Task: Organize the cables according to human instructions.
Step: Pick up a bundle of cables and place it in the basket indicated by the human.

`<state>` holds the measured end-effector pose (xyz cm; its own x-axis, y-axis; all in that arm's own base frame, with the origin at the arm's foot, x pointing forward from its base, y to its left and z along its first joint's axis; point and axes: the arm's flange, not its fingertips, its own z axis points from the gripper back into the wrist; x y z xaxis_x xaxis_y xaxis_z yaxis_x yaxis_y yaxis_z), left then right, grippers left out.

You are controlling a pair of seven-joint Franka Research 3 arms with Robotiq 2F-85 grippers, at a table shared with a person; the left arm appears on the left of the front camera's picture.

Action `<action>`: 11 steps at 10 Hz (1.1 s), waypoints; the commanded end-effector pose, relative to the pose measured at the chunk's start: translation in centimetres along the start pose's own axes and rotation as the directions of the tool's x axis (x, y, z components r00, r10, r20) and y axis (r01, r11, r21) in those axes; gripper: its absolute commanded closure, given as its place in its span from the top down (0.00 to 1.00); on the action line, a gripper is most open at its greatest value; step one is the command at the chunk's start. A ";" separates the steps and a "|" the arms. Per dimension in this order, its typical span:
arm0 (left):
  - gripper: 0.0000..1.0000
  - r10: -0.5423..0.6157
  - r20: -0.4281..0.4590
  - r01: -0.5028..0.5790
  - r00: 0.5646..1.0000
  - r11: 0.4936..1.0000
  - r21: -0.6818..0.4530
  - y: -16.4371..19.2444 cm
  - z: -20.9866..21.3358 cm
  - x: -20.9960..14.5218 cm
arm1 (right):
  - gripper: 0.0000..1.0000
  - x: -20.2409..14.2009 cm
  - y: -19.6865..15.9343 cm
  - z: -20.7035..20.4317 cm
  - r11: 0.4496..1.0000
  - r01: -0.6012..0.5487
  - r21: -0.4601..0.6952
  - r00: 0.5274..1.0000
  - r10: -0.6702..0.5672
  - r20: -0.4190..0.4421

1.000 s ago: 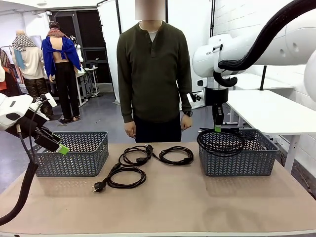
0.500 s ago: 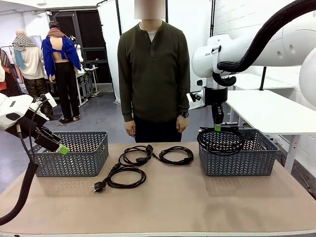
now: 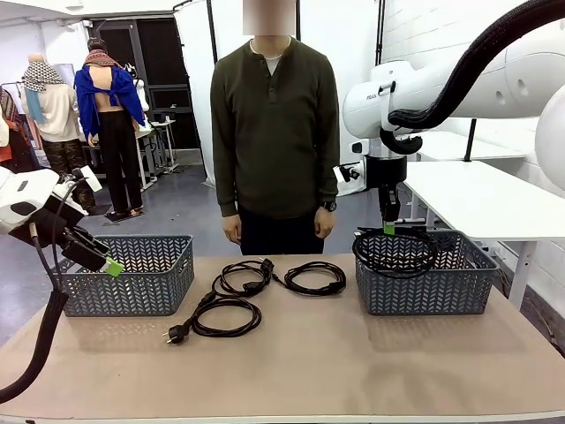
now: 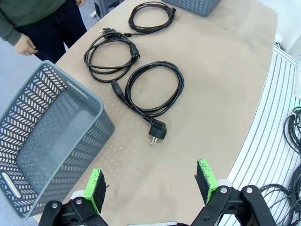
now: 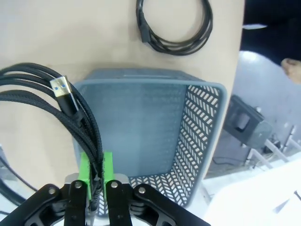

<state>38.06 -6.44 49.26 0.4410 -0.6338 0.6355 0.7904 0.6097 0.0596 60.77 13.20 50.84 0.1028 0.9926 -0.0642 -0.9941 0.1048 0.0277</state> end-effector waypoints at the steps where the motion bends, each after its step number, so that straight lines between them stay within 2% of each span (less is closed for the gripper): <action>1: 1.00 -0.011 0.011 0.011 1.000 1.000 -0.017 0.3 0.0 -0.2 | 0.00 -1.7 -1.1 0.7 0.995 -0.057 -0.077 0.998 0.056 -0.024; 3: 1.00 -0.011 0.011 0.011 1.000 1.000 -0.017 0.3 0.0 -0.2 | 0.00 -3.1 -2.7 0.1 0.987 -0.077 -0.141 0.994 0.065 -0.083; 8: 1.00 -0.011 0.011 0.011 1.000 1.000 -0.017 0.3 0.0 -0.2 | 0.00 -5.3 -7.8 -1.9 0.984 -0.102 -0.149 0.995 0.097 -0.037; 11: 1.00 -0.011 0.011 0.011 1.000 1.000 -0.017 0.3 0.0 -0.2 | 0.00 -4.8 -10.0 -2.5 0.986 -0.122 -0.117 0.992 0.119 -0.032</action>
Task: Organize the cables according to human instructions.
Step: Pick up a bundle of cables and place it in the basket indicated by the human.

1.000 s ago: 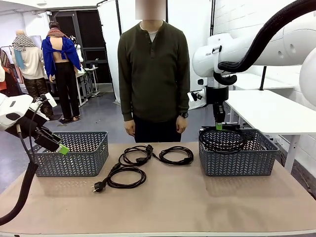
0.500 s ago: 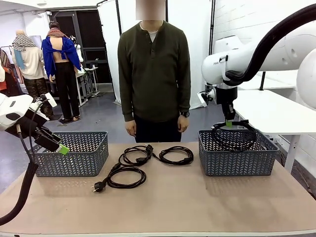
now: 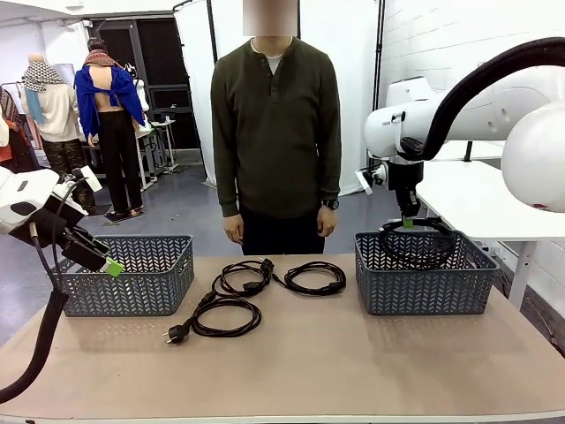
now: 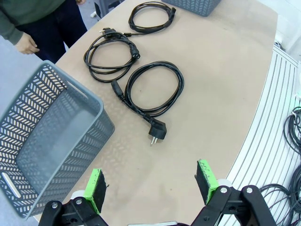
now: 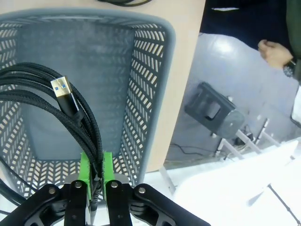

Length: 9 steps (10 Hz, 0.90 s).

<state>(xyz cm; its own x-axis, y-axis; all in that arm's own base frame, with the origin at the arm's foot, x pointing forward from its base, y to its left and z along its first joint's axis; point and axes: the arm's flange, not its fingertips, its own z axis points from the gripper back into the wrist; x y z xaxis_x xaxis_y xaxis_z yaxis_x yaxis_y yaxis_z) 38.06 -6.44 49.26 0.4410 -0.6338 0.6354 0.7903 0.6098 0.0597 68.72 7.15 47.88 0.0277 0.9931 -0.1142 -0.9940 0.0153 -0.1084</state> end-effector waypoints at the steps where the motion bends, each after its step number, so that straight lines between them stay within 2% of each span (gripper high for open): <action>1: 1.00 -0.011 0.011 0.011 1.000 1.000 -0.017 0.3 0.0 -0.2 | 0.00 0.3 -2.0 -0.1 0.998 -0.047 0.034 0.998 0.046 0.033; 9: 1.00 -0.011 0.011 0.011 1.000 1.000 -0.017 0.3 0.0 -0.2 | 0.00 1.1 -4.4 -3.8 0.998 -0.003 0.064 0.998 -0.001 0.056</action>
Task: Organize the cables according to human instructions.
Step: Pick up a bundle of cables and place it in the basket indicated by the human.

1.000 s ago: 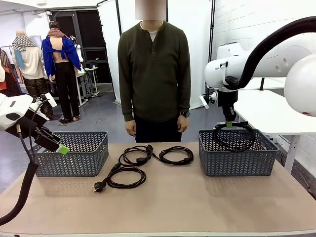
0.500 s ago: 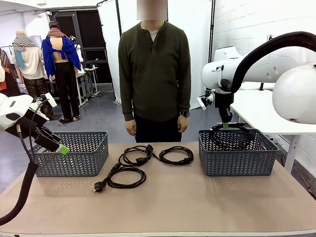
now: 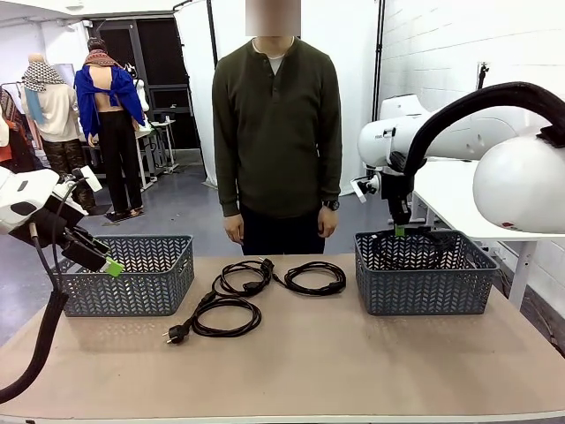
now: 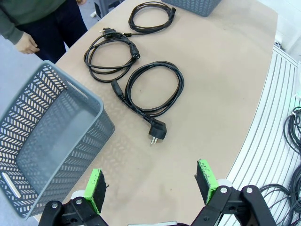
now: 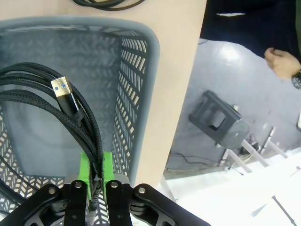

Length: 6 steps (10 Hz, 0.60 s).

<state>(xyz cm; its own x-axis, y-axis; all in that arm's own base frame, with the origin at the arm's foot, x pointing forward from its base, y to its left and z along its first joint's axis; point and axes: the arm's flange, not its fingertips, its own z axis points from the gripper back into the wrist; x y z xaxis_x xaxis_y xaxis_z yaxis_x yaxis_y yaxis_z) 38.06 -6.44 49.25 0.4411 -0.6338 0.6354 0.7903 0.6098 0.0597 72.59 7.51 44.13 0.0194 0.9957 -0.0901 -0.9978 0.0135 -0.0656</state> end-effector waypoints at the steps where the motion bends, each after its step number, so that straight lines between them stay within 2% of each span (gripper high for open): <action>1: 1.00 -0.011 0.012 0.011 1.000 1.000 -0.017 0.3 0.0 -0.2 | 0.00 0.3 -1.0 0.1 1.000 0.007 0.030 1.000 -0.007 0.026; 3: 1.00 -0.011 0.012 0.011 1.000 1.000 -0.017 0.3 0.0 -0.2 | 0.00 0.3 -1.0 -0.3 0.998 -0.002 0.055 1.000 0.000 0.025; 6: 1.00 -0.011 0.012 0.011 1.000 1.000 -0.017 0.3 0.0 -0.2 | 0.59 0.3 -1.0 -0.3 0.997 -0.003 0.073 1.000 0.000 0.029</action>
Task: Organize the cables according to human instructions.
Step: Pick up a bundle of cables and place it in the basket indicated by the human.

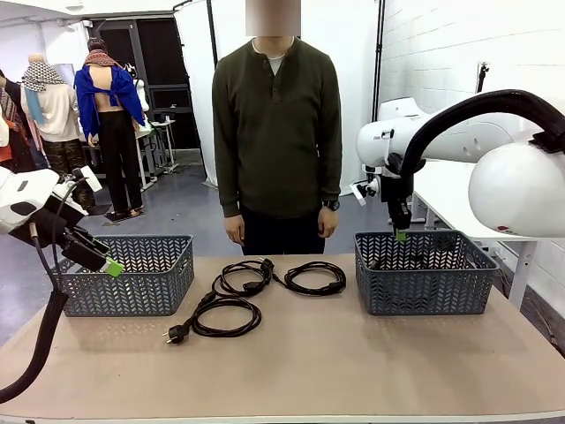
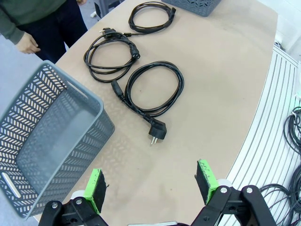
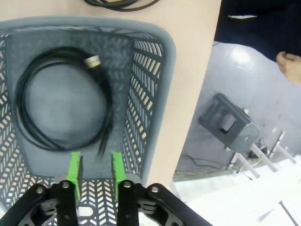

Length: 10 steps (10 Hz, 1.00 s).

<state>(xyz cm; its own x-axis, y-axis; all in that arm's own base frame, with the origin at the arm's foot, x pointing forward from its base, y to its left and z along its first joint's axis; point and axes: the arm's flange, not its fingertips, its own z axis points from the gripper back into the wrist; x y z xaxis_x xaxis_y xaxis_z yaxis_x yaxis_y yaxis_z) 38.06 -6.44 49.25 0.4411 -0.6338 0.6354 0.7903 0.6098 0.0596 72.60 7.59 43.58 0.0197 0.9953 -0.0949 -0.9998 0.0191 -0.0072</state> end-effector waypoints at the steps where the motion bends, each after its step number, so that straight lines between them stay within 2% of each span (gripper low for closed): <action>1: 1.00 -0.011 0.011 0.011 1.000 1.000 -0.017 0.3 0.0 -0.2 | 0.79 0.1 -1.1 0.2 1.000 0.004 0.009 0.999 -0.004 0.038; 2: 1.00 -0.011 0.011 0.011 1.000 1.000 -0.017 0.3 0.0 -0.2 | 0.99 0.1 -1.1 0.3 1.000 0.013 0.004 0.999 -0.013 0.047; 8: 1.00 -0.011 0.011 0.011 1.000 1.000 -0.017 0.3 0.0 -0.2 | 1.00 0.4 -0.3 1.9 1.000 0.022 0.016 0.999 -0.023 0.041; 10: 1.00 -0.011 0.011 0.011 1.000 1.000 -0.017 0.3 0.0 -0.2 | 1.00 -0.2 -0.2 2.2 0.997 0.073 0.012 0.997 -0.074 0.031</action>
<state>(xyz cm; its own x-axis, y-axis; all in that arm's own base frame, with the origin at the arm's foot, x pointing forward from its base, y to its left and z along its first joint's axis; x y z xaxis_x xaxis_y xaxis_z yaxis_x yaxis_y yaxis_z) 38.06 -6.44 49.25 0.4411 -0.6338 0.6354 0.7903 0.6098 0.0596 72.70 7.72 45.14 0.0512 0.9968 -0.0606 -0.9986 0.0505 -0.0128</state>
